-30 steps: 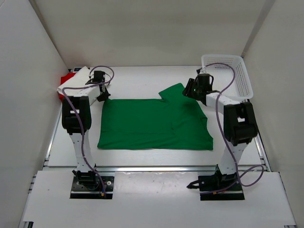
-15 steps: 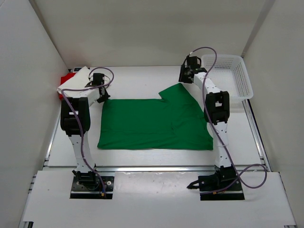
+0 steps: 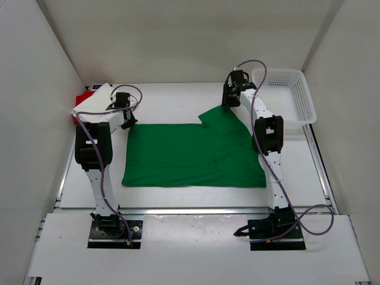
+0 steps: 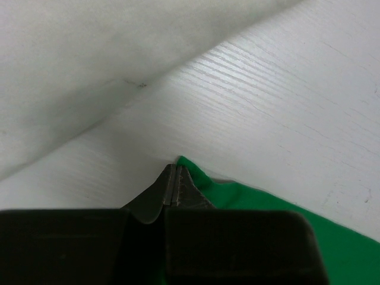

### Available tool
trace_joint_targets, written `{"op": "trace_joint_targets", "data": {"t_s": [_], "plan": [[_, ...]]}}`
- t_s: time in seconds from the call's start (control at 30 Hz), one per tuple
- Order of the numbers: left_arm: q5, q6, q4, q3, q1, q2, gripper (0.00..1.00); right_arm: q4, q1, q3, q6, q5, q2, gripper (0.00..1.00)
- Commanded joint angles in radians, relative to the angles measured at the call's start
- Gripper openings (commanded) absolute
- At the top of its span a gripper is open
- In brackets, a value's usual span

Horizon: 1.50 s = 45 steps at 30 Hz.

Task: Fold and stack the t-shirts
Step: Grap the side of the flattened tshirt furthest away from the robot with both arms

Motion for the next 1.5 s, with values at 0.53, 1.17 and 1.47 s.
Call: {"op": "trace_joint_targets", "data": {"t_s": [0.53,1.17,1.47], "plan": [[0.031,0.012,0.003,-0.033,-0.002,-0.123,0.00,-0.124,-0.009,0.137,-0.007,-0.010,-0.091,0.00],[0.088,-0.006,0.046,-0.191,0.023,-0.293,0.00,0.047,0.026,-0.791,0.021,0.016,-0.801,0.00],[0.077,-0.014,0.060,-0.307,0.006,-0.422,0.00,0.212,0.012,-1.254,0.070,0.042,-1.122,0.00]]}}
